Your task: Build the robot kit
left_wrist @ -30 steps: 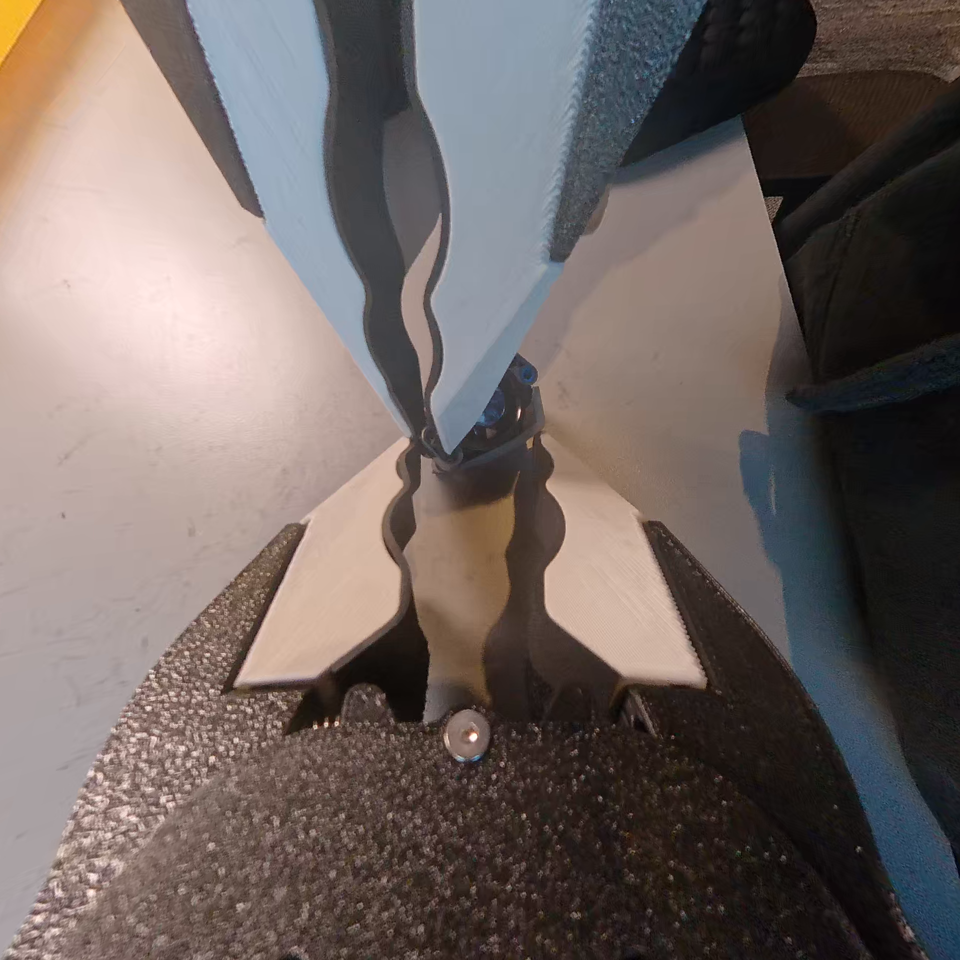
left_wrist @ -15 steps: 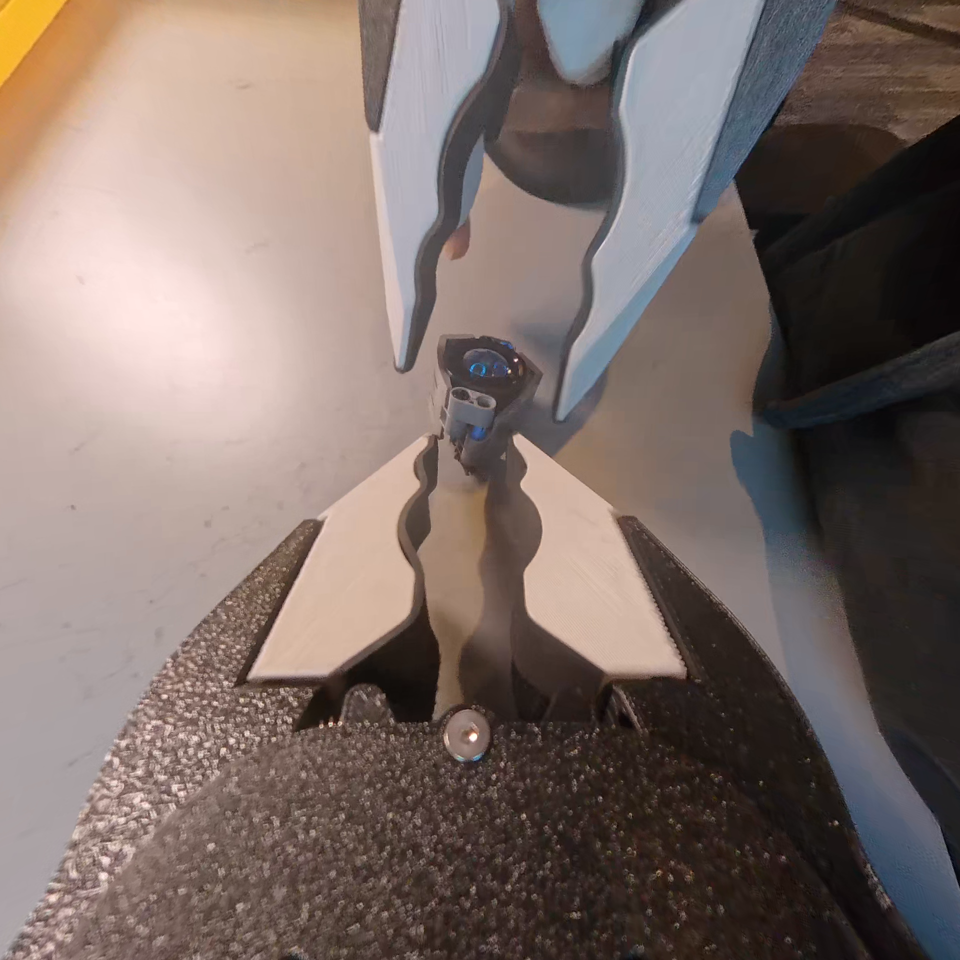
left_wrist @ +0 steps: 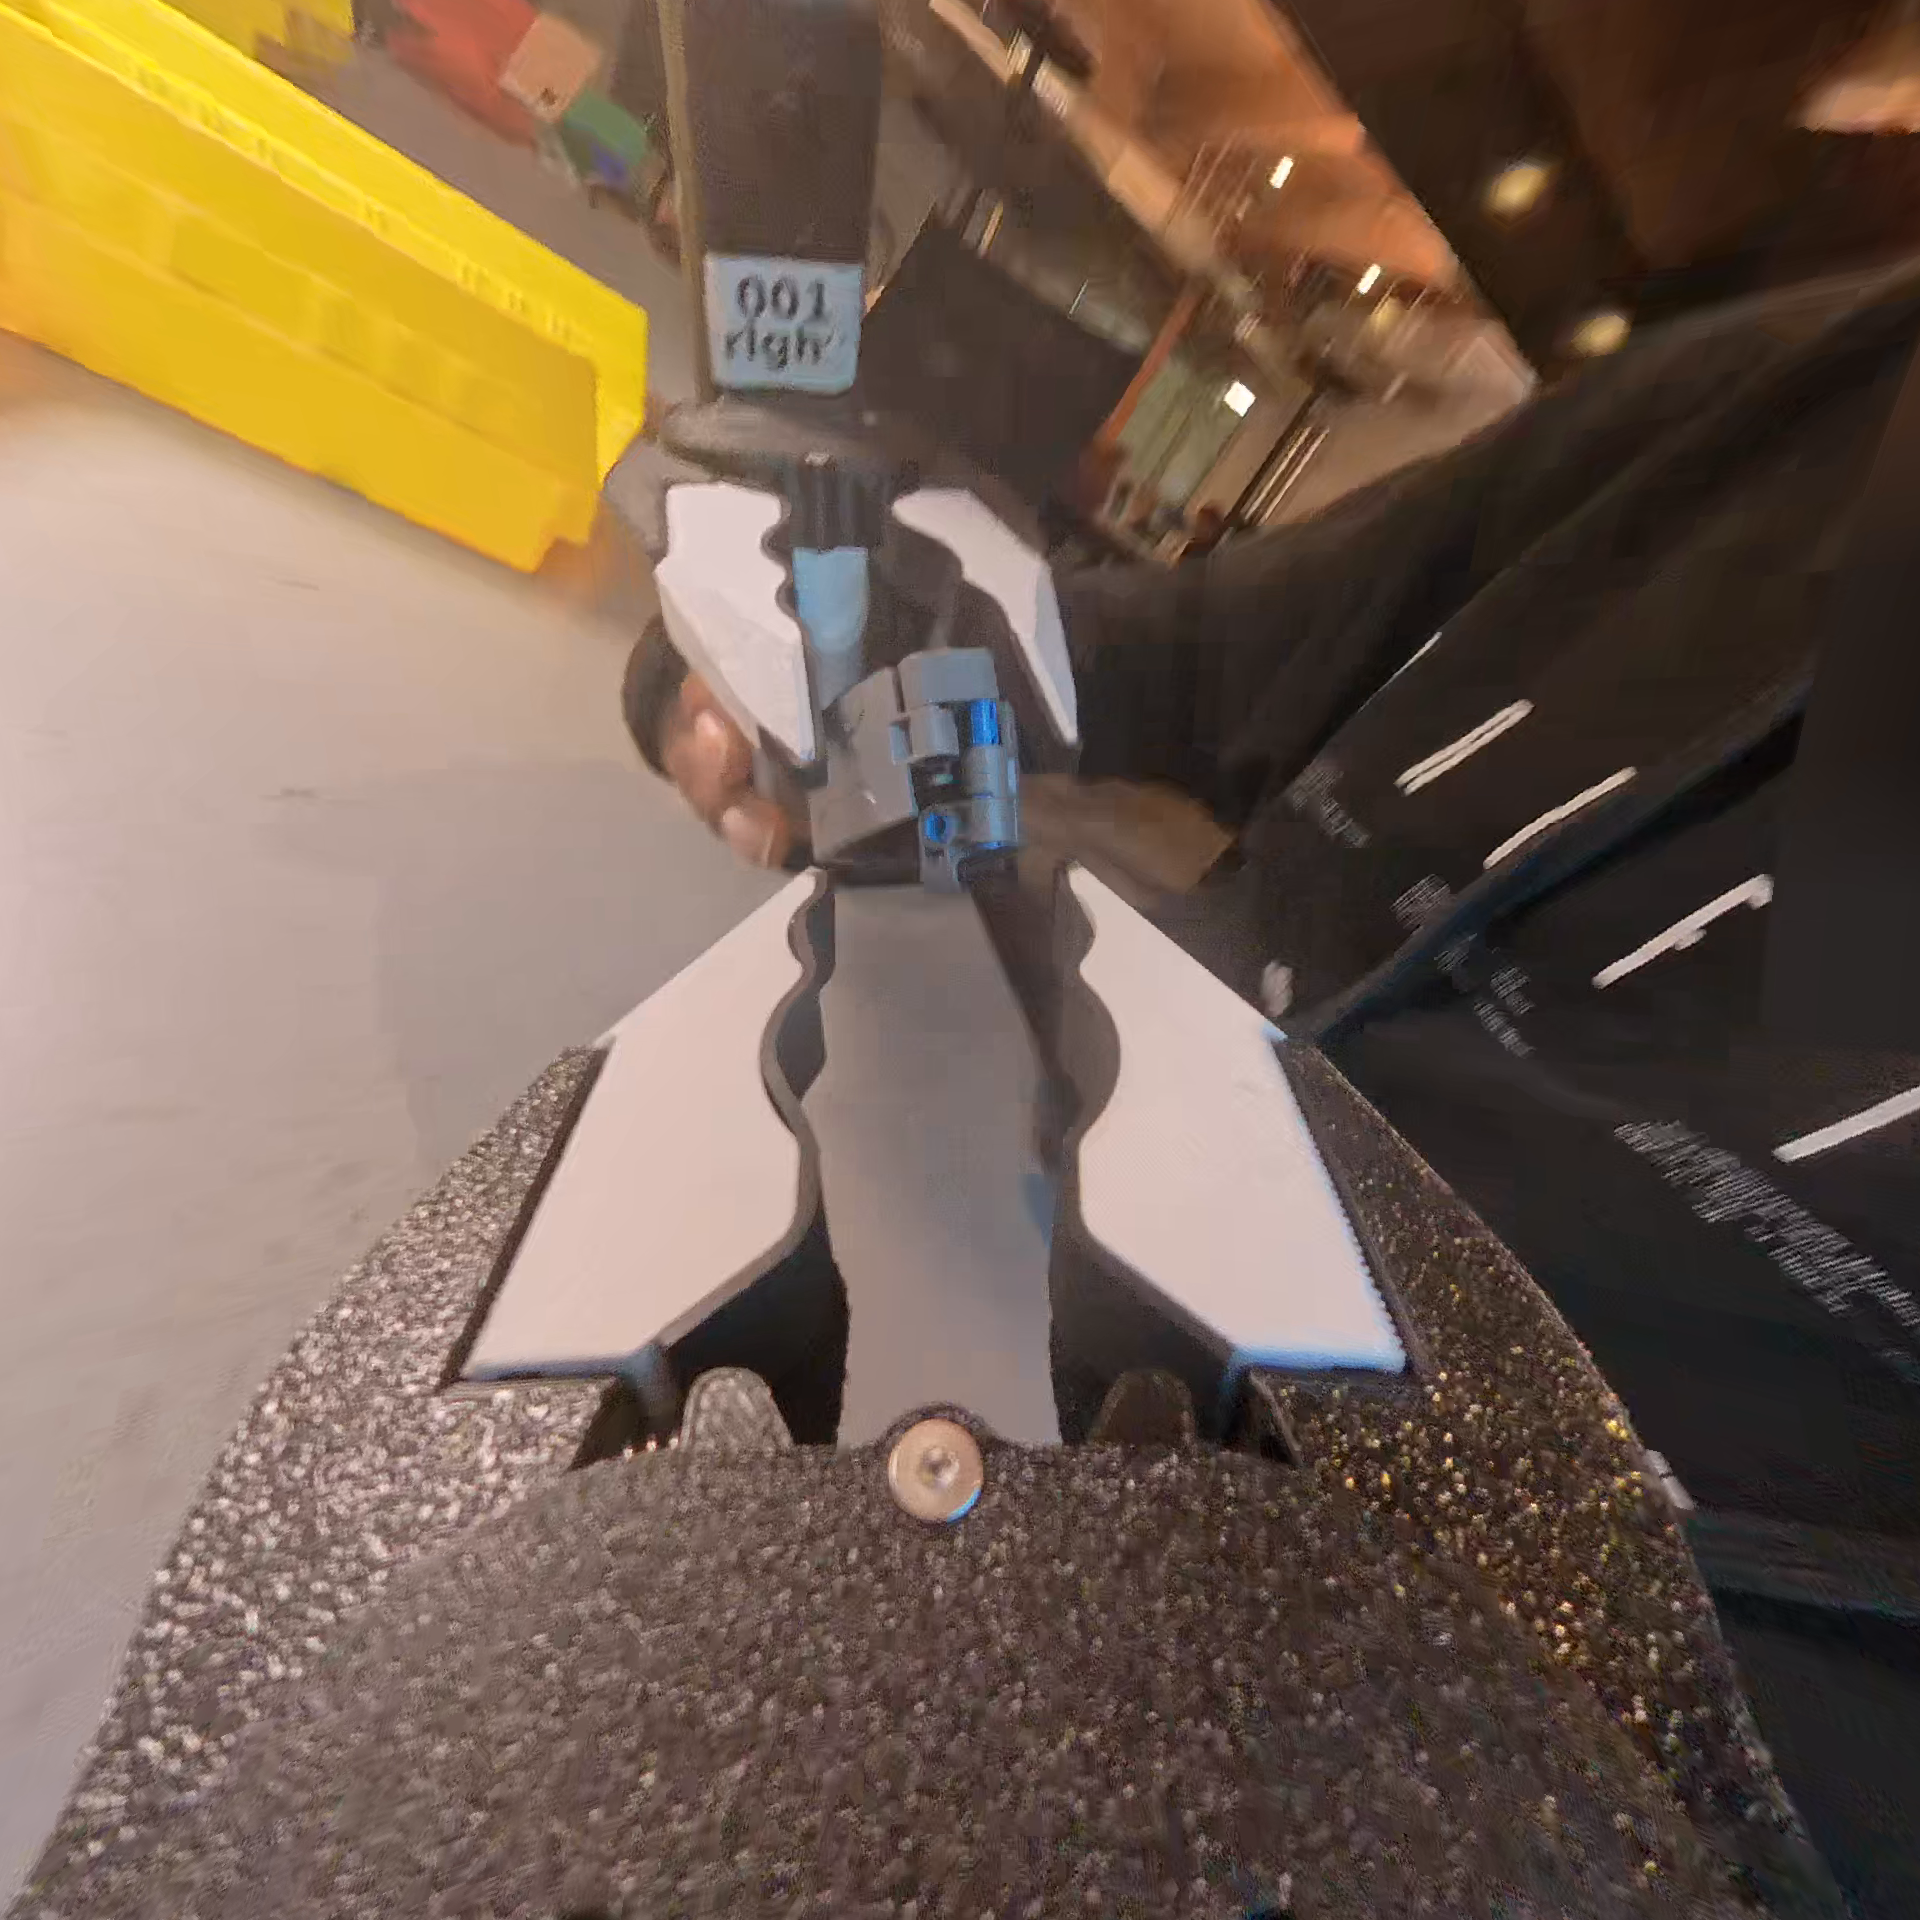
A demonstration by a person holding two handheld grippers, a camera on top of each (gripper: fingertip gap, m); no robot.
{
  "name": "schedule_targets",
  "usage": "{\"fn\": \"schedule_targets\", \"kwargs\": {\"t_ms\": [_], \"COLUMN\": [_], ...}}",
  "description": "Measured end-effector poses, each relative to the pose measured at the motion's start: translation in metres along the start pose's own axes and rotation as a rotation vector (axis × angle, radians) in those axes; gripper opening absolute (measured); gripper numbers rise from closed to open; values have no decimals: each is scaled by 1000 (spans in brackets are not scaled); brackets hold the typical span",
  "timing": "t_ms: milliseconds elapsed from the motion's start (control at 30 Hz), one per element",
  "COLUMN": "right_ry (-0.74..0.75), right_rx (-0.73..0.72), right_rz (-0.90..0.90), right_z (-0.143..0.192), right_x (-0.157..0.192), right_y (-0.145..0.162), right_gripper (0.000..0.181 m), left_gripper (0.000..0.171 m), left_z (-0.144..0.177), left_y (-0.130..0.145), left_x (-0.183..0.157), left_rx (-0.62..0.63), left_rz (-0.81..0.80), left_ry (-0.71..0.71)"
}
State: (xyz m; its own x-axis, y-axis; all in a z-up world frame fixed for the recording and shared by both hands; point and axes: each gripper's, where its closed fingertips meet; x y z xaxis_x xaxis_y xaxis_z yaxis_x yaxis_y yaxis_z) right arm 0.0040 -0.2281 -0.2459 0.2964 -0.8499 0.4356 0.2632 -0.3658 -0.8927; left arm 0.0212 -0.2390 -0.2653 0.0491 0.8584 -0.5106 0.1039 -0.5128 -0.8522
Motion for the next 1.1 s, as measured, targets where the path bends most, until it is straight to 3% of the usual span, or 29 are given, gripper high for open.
{"fn": "schedule_targets", "kwargs": {"t_ms": [100, 267, 433, 567, 700, 767, 900, 1033, 1100], "right_ry": [-61, 17, 207, 481, 699, 780, 669, 479, 366], "right_rx": [-38, -9, 64, 221, 290, 249, 70, -168, -250], "right_rz": [-48, -3, 298, 666, 697, 744, 681, 446, 348], "right_z": [-7, -14, -7, -7, -14, -16, -19, -11, -11], "right_x": [3, -15, -27, -46, -65, -73, -62, -47, -35], "right_y": [-8, -8, -5, 12, 29, 27, 8, -28, -39], "right_gripper": [39, 37, 44, 58, 58, 44, 41, 40, 40], "left_gripper": [39, 28, 18, 17, 17, 17, 18, 26, 33], "left_z": [0, 7, 18, 25, 27, 27, 29, 37, 42], "left_y": [-6, -6, -8, -5, -1, 2, -12, -29, -29], "left_x": [-1, 12, 24, 38, 50, 52, 38, 10, 18], "left_rx": [-78, -125, -200, -223, -221, -201, -159, -116, -91], "left_rz": [73, 135, 230, 281, 280, 271, 141, -56, -101], "left_ry": [38, -5, -36, -119, -235, -271, -206, -96, -165]}}
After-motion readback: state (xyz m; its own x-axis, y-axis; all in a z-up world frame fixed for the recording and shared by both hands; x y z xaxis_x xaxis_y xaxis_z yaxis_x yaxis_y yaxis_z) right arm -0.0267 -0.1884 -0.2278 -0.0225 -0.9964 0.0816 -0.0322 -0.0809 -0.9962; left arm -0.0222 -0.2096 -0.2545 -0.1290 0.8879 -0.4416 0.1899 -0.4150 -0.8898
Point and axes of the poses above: each gripper's, where its closed fingertips meet, z back along the fingers, y out of its underside, x = y × z across the jaws, and after that the axes turned 14 degrees about y, right-handed
